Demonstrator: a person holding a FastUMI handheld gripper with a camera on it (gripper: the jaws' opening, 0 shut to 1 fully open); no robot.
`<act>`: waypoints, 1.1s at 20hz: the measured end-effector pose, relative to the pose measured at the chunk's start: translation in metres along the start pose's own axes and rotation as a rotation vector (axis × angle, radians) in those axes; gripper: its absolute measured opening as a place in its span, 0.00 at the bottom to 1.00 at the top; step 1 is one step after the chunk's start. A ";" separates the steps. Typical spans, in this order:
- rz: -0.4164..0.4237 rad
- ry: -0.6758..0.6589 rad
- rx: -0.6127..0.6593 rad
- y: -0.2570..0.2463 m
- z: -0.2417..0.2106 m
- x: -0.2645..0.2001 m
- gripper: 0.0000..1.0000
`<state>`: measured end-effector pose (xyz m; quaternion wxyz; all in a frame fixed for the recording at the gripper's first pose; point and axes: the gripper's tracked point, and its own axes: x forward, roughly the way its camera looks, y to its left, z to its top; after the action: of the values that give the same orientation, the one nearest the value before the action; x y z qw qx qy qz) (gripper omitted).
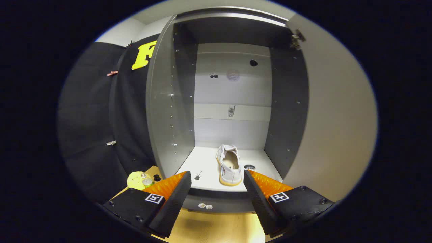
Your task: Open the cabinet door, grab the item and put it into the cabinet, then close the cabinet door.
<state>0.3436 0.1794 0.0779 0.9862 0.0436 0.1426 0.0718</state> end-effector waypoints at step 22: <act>0.198 0.011 0.110 -0.122 -0.036 -0.263 0.96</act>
<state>0.0997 0.0207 0.1030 0.9696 0.1113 0.1467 0.1610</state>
